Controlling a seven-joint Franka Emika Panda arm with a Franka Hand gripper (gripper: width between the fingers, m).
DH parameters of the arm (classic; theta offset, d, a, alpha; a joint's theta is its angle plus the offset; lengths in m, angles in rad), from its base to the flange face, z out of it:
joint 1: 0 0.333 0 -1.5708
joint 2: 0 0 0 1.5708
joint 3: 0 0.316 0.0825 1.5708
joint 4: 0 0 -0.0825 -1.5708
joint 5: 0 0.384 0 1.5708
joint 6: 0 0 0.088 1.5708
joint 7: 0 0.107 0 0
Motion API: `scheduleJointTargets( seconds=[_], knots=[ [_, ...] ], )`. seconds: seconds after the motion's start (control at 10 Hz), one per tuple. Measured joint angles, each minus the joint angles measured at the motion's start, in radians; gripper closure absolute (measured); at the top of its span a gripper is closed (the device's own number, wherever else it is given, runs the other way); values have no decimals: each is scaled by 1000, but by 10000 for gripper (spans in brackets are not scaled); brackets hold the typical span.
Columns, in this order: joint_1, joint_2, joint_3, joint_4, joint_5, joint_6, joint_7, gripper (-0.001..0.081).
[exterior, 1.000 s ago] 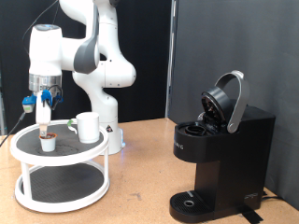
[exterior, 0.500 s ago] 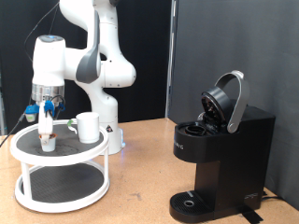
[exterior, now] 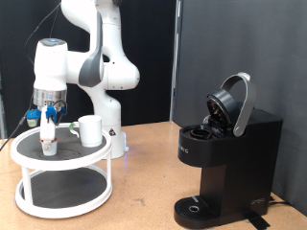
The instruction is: Make a cup of coffee with the keurig machine
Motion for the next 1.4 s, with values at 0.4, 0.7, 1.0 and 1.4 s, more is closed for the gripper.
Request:
scheduleJointTargets(
  seconds=[0.4,0.7,1.0,1.4],
  knots=[
    [2,-4,-1,4,49,-26,-57,72],
    [2,-7,-1,8,73,-45,-96,72],
    [2,-8,-1,9,75,-46,-96,166],
    [2,-19,-1,22,88,-95,-104,420]
  ],
)
